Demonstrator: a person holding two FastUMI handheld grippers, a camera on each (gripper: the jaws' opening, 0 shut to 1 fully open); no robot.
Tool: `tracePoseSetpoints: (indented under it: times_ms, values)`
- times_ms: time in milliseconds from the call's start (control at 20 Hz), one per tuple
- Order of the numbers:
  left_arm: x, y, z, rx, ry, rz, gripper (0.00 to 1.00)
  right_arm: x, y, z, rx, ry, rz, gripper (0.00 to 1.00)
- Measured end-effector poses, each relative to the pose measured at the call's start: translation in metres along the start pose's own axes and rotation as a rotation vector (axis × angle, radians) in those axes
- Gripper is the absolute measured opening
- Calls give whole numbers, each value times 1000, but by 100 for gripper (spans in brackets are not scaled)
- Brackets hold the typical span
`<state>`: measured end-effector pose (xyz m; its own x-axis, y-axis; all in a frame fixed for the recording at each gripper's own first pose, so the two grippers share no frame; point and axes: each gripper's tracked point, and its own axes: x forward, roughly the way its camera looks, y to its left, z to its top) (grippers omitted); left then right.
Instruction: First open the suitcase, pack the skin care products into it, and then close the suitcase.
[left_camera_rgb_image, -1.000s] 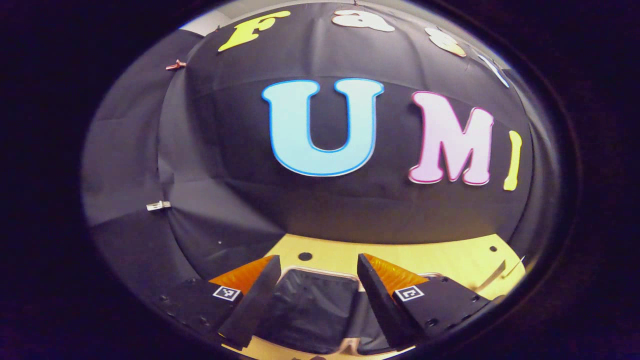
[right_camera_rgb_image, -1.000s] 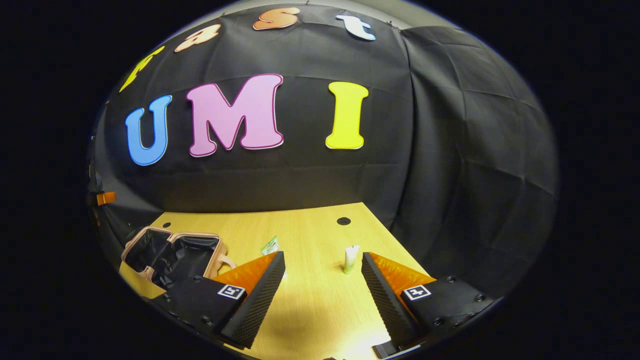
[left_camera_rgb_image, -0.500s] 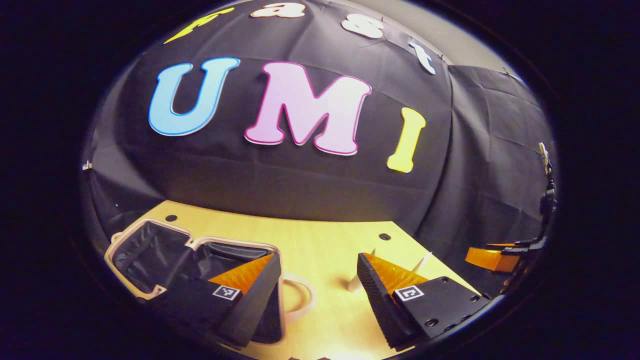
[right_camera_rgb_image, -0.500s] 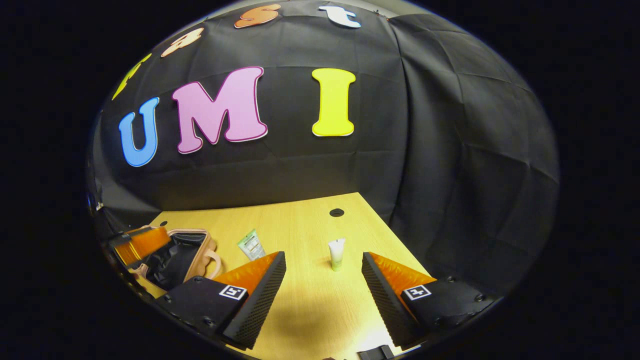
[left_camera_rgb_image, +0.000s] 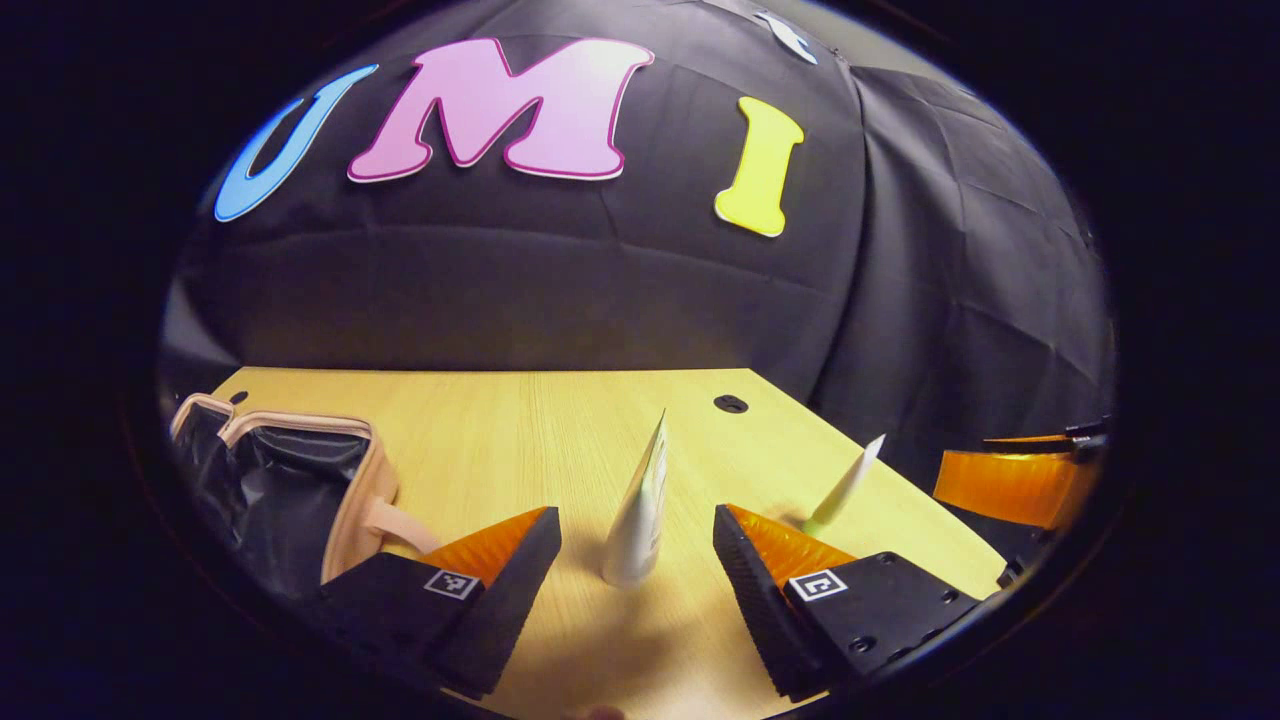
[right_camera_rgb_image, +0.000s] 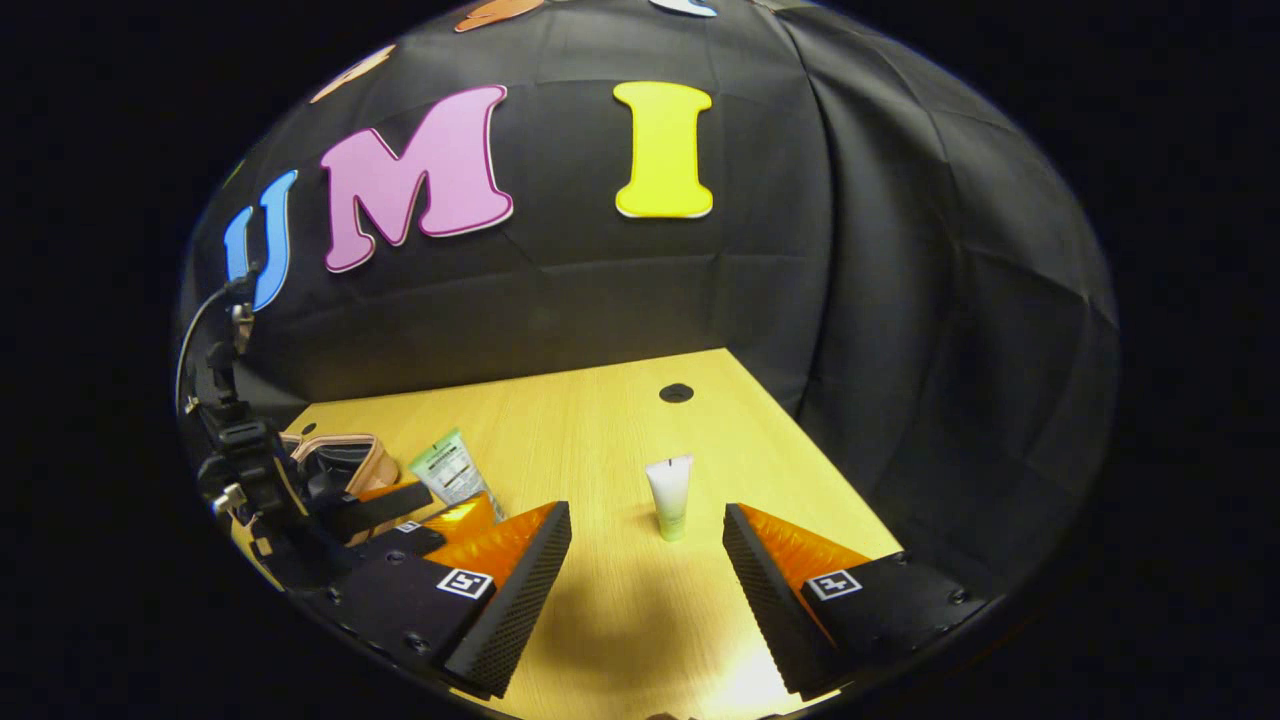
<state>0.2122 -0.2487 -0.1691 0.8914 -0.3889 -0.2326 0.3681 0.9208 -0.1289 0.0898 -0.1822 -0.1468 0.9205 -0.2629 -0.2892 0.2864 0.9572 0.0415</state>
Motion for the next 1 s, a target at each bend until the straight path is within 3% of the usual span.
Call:
tracePoseSetpoints:
  times_ms: [200, 300, 350, 400, 450, 500, 650, 850, 1000]
  values:
    - [48, 3, -20, 37, 41, 22, 96, 44, -9, -26, 46, 54, -10, 96]
    - [60, 3, -26, 32, 55, 34, 88, 64, -12, -34, 50, 64, -17, 97]
    - [63, 3, -28, 26, 63, 45, 71, 73, -11, -36, 59, 65, -14, 98]
    - [66, 6, -31, 28, 78, 69, 66, 82, -11, -40, 67, 70, -14, 98]
    - [67, 9, -32, 35, 94, 83, 46, 91, -12, -43, 74, 74, -17, 98]
    - [68, 8, -34, 47, 99, 85, 51, 98, -12, -47, 80, 77, -22, 98]
    - [70, 7, -36, 82, 112, 91, 42, 119, -14, -56, 100, 95, -42, 98]
    - [69, 9, -37, 64, 108, 76, 41, 136, -24, -51, 77, 60, -78, 97]
    - [68, 8, -37, 71, 109, 71, 41, 144, -26, -55, 74, 71, -90, 61]
